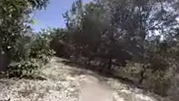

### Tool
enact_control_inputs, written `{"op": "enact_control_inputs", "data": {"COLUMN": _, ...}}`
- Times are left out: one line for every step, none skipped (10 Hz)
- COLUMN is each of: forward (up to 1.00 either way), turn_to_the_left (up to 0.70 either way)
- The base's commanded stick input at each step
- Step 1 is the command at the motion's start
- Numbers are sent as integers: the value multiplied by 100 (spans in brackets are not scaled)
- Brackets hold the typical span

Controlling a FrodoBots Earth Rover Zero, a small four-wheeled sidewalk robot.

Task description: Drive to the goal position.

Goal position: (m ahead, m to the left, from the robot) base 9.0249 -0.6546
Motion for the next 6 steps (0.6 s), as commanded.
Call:
{"op": "enact_control_inputs", "data": {"forward": 50, "turn_to_the_left": 50}}
{"op": "enact_control_inputs", "data": {"forward": 50, "turn_to_the_left": 50}}
{"op": "enact_control_inputs", "data": {"forward": 50, "turn_to_the_left": 24}}
{"op": "enact_control_inputs", "data": {"forward": 50, "turn_to_the_left": 0}}
{"op": "enact_control_inputs", "data": {"forward": 50, "turn_to_the_left": 0}}
{"op": "enact_control_inputs", "data": {"forward": 50, "turn_to_the_left": 0}}
